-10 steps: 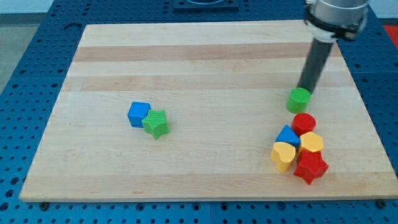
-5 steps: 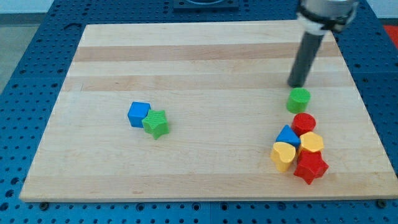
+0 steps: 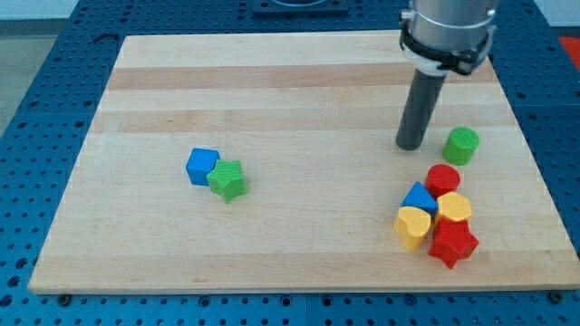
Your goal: Slide green circle to the right of yellow hexagon
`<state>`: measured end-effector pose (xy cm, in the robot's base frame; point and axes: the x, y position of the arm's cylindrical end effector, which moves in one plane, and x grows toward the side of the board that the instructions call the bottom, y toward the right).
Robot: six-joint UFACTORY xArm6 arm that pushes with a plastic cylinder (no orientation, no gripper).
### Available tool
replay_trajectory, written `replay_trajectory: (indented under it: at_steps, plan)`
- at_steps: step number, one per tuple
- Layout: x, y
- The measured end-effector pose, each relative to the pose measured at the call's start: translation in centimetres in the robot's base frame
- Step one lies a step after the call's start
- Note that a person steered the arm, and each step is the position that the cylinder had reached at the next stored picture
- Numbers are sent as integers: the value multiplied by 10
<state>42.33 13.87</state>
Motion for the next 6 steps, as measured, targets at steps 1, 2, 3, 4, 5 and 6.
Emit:
replay_trajectory:
  at_steps: [1, 2, 3, 4, 5, 6]
  plan:
    - [-12, 15]
    - [-5, 41]
    - [29, 45]
    - [50, 51]
    - [32, 51]
    - [4, 63]
